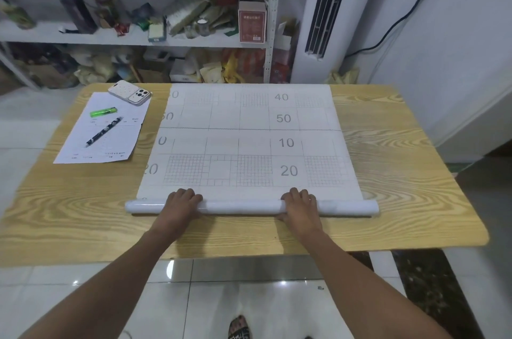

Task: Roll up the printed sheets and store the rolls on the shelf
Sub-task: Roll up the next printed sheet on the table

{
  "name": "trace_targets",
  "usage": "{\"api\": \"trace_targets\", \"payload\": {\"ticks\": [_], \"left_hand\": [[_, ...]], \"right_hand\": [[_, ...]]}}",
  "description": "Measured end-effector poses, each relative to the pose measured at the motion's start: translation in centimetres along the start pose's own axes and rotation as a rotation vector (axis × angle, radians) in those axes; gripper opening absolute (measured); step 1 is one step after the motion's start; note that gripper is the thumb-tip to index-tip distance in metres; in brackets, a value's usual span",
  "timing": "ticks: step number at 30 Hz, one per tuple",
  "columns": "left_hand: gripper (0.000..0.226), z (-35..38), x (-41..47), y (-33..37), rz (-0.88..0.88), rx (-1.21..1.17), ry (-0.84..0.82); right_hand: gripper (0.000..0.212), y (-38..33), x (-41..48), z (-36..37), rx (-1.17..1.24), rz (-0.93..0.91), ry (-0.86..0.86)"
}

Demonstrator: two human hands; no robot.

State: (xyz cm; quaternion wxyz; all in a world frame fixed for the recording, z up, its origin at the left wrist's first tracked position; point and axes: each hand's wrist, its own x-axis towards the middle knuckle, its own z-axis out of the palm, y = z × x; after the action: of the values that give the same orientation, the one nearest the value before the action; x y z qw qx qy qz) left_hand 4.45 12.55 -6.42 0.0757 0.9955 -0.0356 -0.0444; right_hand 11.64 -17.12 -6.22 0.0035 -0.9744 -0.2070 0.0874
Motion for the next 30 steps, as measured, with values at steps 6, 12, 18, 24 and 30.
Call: {"api": "trace_targets", "payload": {"ticks": [6, 12, 18, 24, 30], "left_hand": [[0.055, 0.2, -0.1, 0.3, -0.048, 0.004, -0.047], [0.035, 0.8, 0.2, 0.3, -0.120, -0.039, -0.106], [0.039, 0.3, 0.7, 0.2, -0.126, -0.143, -0.200], [0.043, -0.5, 0.4, 0.6, -0.041, 0.038, -0.083], [0.059, -0.5, 0.4, 0.7, -0.060, 0.104, -0.104]], "right_hand": [[0.043, 0.7, 0.1, -0.2, 0.049, -0.060, -0.001], [0.034, 0.5, -0.1, -0.5, 0.014, -0.053, 0.034], [0.027, 0.5, -0.3, -0.4, -0.007, -0.061, 0.047], [0.025, 1.2, 0.0, 0.2, 0.027, -0.092, 0.058], [0.058, 1.3, -0.7, -0.1, 0.057, -0.038, 0.015]]}}
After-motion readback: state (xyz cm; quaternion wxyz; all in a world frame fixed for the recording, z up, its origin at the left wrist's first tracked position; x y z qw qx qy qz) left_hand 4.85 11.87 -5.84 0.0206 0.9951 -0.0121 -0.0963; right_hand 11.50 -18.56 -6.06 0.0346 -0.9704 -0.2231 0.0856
